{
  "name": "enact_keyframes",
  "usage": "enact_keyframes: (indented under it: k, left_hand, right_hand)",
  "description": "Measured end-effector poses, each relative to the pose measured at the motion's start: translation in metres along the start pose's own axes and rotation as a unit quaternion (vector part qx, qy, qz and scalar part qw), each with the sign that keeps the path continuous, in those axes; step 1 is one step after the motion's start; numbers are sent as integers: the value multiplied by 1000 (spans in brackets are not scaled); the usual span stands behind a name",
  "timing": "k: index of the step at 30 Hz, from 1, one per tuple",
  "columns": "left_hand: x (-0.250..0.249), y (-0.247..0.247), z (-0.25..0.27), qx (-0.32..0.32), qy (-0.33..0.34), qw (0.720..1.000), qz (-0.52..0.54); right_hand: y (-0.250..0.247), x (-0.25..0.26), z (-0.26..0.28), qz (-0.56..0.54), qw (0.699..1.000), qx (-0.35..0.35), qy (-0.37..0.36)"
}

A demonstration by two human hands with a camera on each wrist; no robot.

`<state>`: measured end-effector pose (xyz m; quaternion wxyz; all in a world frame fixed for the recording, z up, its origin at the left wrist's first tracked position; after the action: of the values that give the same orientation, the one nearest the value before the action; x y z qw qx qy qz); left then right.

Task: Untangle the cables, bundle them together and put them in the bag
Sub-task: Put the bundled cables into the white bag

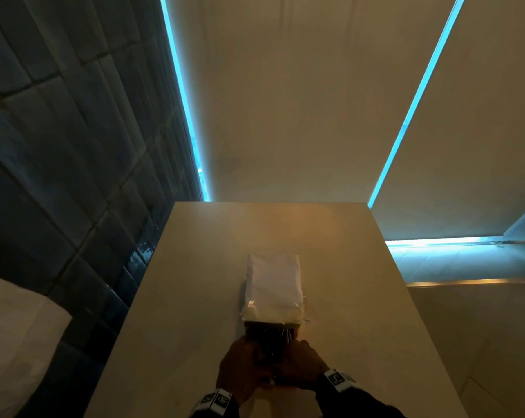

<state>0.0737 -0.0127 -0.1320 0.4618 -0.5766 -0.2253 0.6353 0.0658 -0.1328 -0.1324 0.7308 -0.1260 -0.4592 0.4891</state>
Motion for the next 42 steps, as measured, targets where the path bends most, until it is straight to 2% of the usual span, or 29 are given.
enact_keyframes:
  k: [4,6,12,16,20,23,24,26,28,32,35,39,42]
  left_hand:
    - [3,-6,4,39,32,998,32]
    - [13,-6,6,49,22,998,41]
    - [27,-3,12,-8,-29,997,69]
    - [29,-3,14,-17,-52,997,60]
    - [26,1,13,28,-38,998,52]
    - [36,-2,12,79,-42,993,72]
    - [42,-5,11,67,-51,993,82]
    - [50,-21,12,-3,-80,992,101]
    - [48,-29,12,-57,-65,987,132]
    - [33,-23,12,-71,-38,986,144]
    - [34,-16,11,-65,-58,989,116]
    - [27,-19,10,-68,-67,992,80]
    - [17,-22,10,-75,-45,994,71]
  right_hand:
    - [3,-2,2,40,999,-22,2]
    - [4,-4,3,57,998,-18,6]
    - [13,6,13,98,995,3,25]
    - [12,14,19,118,993,10,24]
    - [13,5,13,103,994,28,22]
    - [13,-4,8,41,998,39,4]
    - [12,-6,7,21,999,34,3]
    - [10,-12,2,-8,1000,11,18]
    - [10,-15,0,-13,999,-10,34]
    - [16,-22,-8,-44,997,-39,54]
    - [19,-29,-10,-58,993,-59,90]
    - [17,-27,-4,-51,992,-70,88]
    - [18,-26,-3,-68,992,-73,81]
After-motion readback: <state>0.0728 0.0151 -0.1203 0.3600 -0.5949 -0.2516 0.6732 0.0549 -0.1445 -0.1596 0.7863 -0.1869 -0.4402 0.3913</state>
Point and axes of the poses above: each hand's wrist, its own z-axis away from the middle knuckle, its own y-axis out of the palm, x = y × z, the point moved 8 cm from there along -z, towards the middle knuckle, and after that the axes turned 3 degrees about -z, right-handed, at the moved point
